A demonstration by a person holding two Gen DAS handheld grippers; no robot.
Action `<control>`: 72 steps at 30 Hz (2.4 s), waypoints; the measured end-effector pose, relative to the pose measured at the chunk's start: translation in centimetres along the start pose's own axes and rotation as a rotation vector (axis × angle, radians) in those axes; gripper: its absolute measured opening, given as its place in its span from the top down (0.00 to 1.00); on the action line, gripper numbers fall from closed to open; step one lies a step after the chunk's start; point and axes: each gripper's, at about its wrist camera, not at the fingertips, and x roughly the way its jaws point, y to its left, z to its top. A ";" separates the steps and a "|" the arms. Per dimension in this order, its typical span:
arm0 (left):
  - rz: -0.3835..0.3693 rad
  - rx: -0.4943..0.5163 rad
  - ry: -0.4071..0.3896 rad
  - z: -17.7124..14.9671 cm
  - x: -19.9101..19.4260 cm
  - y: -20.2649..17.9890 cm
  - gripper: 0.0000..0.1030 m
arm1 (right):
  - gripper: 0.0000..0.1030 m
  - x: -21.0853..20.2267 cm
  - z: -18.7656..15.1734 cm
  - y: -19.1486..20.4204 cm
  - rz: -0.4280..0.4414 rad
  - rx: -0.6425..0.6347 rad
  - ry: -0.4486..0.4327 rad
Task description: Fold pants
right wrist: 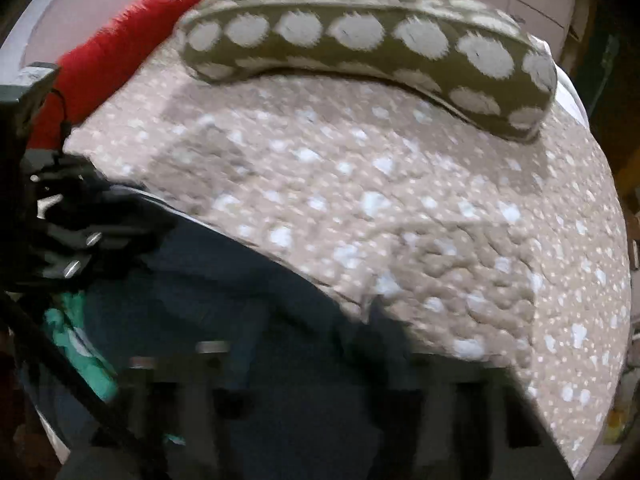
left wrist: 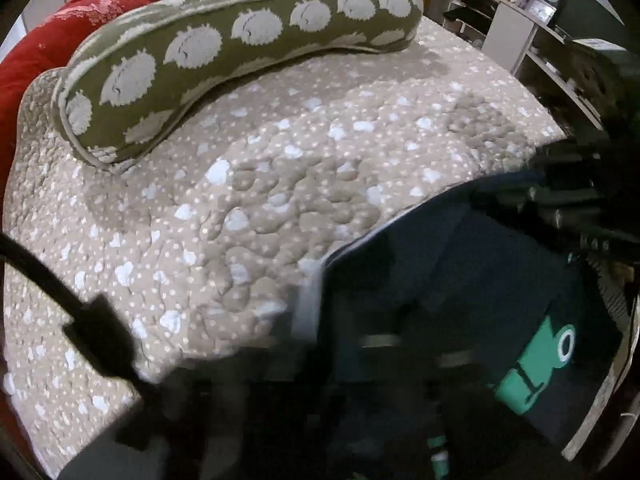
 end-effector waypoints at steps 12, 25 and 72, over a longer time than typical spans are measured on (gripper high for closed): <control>0.055 -0.037 -0.173 -5.1 -9.6 -3.7 0.96 | 0.96 -9.4 -5.3 5.7 -0.056 -0.014 -0.202; 0.101 -0.110 -0.192 -18.5 -10.5 -9.6 0.95 | 0.95 -10.7 -21.1 11.2 0.033 0.204 -0.280; 0.064 -0.427 -0.186 -17.6 -8.7 -4.7 0.74 | 0.55 -21.3 -33.8 2.7 -0.344 0.816 -0.515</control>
